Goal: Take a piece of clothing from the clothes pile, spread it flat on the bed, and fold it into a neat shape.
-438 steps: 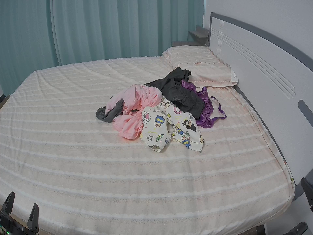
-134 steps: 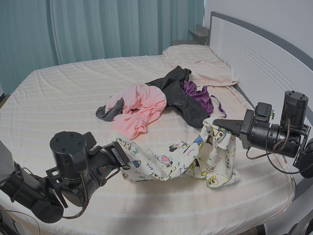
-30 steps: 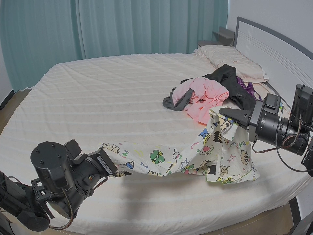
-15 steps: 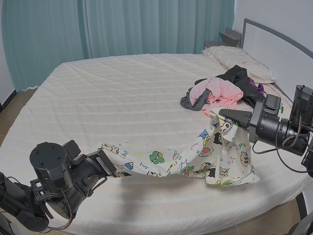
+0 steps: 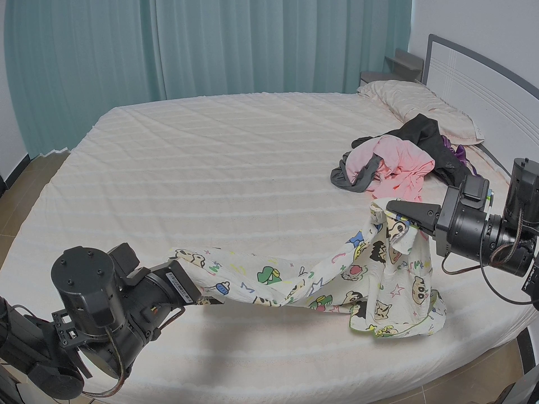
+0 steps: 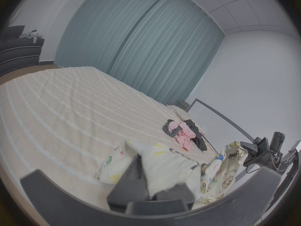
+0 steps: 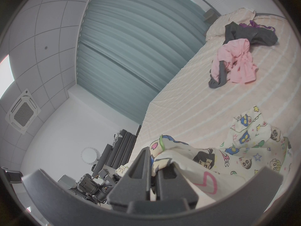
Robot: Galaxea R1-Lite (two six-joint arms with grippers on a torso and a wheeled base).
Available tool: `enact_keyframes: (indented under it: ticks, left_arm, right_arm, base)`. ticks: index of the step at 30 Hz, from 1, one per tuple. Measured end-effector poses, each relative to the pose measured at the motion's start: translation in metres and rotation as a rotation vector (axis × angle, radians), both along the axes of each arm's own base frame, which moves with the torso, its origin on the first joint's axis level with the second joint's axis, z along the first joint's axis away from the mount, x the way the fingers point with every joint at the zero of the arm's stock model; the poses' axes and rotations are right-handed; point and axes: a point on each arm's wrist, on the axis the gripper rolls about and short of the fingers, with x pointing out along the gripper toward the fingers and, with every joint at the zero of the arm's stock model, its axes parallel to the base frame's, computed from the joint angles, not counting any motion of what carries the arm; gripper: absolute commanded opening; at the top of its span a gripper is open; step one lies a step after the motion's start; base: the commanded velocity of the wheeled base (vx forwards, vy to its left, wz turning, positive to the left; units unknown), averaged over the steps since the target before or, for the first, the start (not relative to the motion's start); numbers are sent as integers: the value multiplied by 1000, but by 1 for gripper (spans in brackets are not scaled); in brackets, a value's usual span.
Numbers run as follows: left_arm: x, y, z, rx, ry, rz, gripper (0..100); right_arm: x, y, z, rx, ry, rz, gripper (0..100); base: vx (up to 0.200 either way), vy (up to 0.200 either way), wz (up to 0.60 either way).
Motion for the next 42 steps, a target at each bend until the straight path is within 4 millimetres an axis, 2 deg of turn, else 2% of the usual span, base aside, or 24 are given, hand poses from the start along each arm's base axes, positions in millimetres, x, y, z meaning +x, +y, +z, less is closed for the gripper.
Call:
enact_keyframes:
  ticks: [7,14,21,26,30,36,39,42]
  left_arm:
    - [-12,2,-4,11,16,-31,0]
    - [-27,6,1,-7,-1,-69,0]
    - [-43,16,15,-58,-54,-93,0]
    - [-55,27,33,-98,-133,-94,0]
    - [-61,35,48,-70,-218,-69,0]
    - [-58,41,80,-51,-345,11,0]
    - [-55,43,95,-45,-389,54,0]
    - [-50,44,103,-27,-402,87,0]
  right_arm:
    - [-15,-10,-5,-2,9,-9,0]
    - [-36,-22,-1,16,-19,0,0]
    - [-65,-35,11,53,-98,28,0]
    - [-86,-47,23,85,-181,51,0]
    - [-96,-53,40,114,-270,55,0]
    - [-104,-58,82,163,-427,45,0]
    - [-101,-60,102,175,-482,28,0]
    - [-87,-60,116,170,-503,3,0]
  base:
    - [-200,0,0]
    - [-200,0,0]
    - [-200,0,0]
    - [0,0,0]
    - [0,0,0]
    - [0,0,0]
    - [0,0,0]
    - [0,0,0]
